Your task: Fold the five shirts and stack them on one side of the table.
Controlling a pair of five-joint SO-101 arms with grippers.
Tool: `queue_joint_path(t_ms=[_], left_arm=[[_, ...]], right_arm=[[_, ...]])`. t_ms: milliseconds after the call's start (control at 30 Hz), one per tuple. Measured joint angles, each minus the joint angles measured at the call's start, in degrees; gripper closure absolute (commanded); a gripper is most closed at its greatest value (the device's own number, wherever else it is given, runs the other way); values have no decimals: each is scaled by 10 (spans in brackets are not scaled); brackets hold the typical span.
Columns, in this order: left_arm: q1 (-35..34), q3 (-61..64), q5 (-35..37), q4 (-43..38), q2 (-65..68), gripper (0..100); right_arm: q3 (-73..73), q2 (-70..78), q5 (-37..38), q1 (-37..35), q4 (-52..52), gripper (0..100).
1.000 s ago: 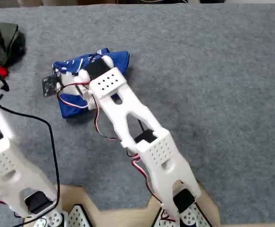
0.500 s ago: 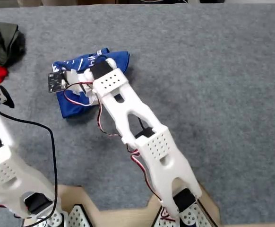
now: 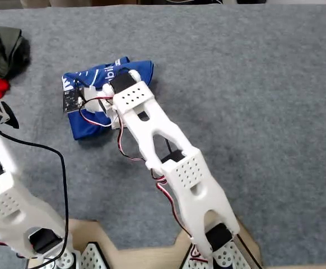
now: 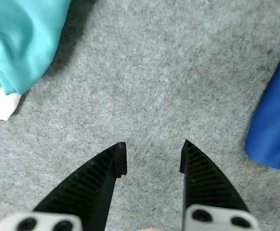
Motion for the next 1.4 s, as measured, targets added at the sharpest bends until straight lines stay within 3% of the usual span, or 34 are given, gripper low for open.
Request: queue_joint_path(t_ms=[233, 533, 1400], left_arm=[[7, 1, 0, 0, 0, 810], [7, 1, 0, 0, 0, 810], [7, 1, 0, 0, 0, 810]], right_arm=[[37, 0, 0, 0, -4, 800], [37, 0, 0, 23, -52, 990], [-103, 0, 7, 62, -12, 991]])
